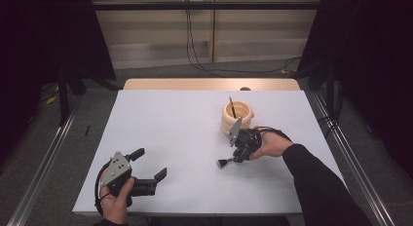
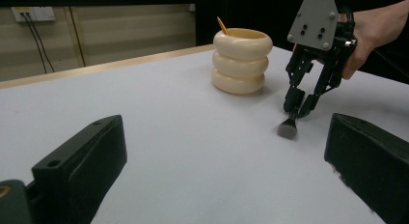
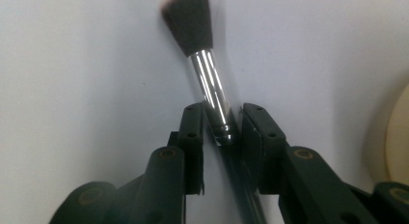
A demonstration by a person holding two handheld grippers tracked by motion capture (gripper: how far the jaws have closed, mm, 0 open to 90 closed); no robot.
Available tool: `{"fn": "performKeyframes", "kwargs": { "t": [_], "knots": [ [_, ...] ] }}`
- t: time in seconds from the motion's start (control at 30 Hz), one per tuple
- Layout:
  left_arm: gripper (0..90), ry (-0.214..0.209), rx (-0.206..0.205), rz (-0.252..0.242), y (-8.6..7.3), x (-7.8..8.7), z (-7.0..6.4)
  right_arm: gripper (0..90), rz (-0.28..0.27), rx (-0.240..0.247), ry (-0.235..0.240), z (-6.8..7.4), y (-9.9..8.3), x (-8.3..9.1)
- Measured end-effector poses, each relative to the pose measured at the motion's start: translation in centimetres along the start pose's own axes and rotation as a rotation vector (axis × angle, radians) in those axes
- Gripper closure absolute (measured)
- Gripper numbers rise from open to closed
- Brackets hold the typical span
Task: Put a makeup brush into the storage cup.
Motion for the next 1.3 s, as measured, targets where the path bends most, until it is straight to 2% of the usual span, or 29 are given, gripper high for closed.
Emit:
{"fn": "performKeyframes", "kwargs": {
  "t": [0.1, 0.13, 0.43, 0.5, 0.57, 0.73, 0.8, 0.87, 0.9, 0.93, 0.97, 1.0, 1.03, 1.1, 1.17, 1.2, 1.23, 1.3],
  "knots": [
    [1.1, 0.000, -0.001, -0.001, 0.0, 0.0, 0.0, 76.9, -0.015, 0.012, -0.004, 0.0, 0.0, -0.1],
    [1.1, 0.005, -0.002, 0.000, 0.0, 0.0, 0.0, 78.2, -0.016, 0.000, 0.000, 0.1, 0.0, -0.1],
    [1.1, 0.007, -0.001, 0.002, 0.0, 0.1, 0.1, 79.0, -0.013, -0.031, 0.005, 0.0, 0.0, 0.0],
    [1.1, 0.013, -0.001, 0.002, 0.0, 0.1, 0.1, 79.0, -0.016, -0.054, 0.006, 0.0, -0.1, 0.0],
    [1.1, 0.013, -0.002, 0.002, 0.0, 0.1, 0.1, 79.1, -0.023, -0.044, 0.005, -0.1, -0.1, 0.0],
    [1.1, 0.009, -0.003, 0.002, 0.0, 0.1, 0.1, 79.1, -0.010, -0.080, 0.010, 0.1, -0.3, 0.2],
    [1.1, 0.008, -0.001, 0.001, 0.0, 0.1, 0.1, 79.1, -0.017, -0.088, 0.004, 0.1, -0.5, 0.2],
    [1.1, 0.006, -0.004, 0.001, 0.0, 0.1, 0.0, 79.1, -0.023, -0.116, 0.008, 0.1, -0.7, 0.3],
    [1.1, 0.004, -0.003, 0.001, 0.0, 0.1, 0.0, 79.1, -0.029, -0.109, 0.005, 0.0, -0.7, 0.3],
    [1.1, 0.007, -0.002, 0.003, 0.0, 0.1, 0.1, 79.1, -0.022, -0.142, 0.005, 0.2, -0.8, 0.4],
    [1.1, 0.007, -0.002, 0.003, 0.0, 0.1, 0.1, 79.1, -0.027, -0.123, 0.001, 0.0, -0.9, 0.4],
    [1.1, 0.003, -0.003, 0.001, 0.0, 0.1, 0.1, 79.1, -0.024, -0.153, 0.001, 0.1, -1.0, 0.5],
    [1.1, 0.006, -0.003, 0.001, 0.0, 0.1, 0.1, 79.1, -0.039, -0.142, -0.002, 0.0, -1.0, 0.5],
    [1.1, 0.004, -0.003, 0.002, 0.0, 0.1, 0.1, 79.1, -0.049, -0.169, -0.023, 0.0, -1.0, 0.8],
    [1.1, 0.009, -0.003, 0.003, 0.0, 0.1, 0.0, 79.2, -0.078, -0.161, -0.026, -0.2, -1.1, 1.1],
    [1.1, 0.009, -0.004, 0.002, 0.0, 0.1, 0.1, 79.2, -0.075, -0.182, -0.026, -0.1, -1.1, 1.3],
    [1.1, 0.008, -0.002, 0.002, 0.0, 0.1, 0.1, 79.2, -0.086, -0.172, -0.027, -0.2, -1.2, 1.3],
    [1.1, 0.013, -0.002, 0.006, 0.0, 0.1, 0.1, 79.2, -0.092, -0.189, -0.021, 0.0, -1.2, 1.5]
  ]
}}
Point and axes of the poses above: each handheld gripper's, and its own axes: x roughly backward along the jaws, y roughly out of its top, z roughly to its left, the point moved 3 cm from there along -x, roughly forward along the jaws, and after that the axes turned 2 degrees about y, right-handed, at the moved point
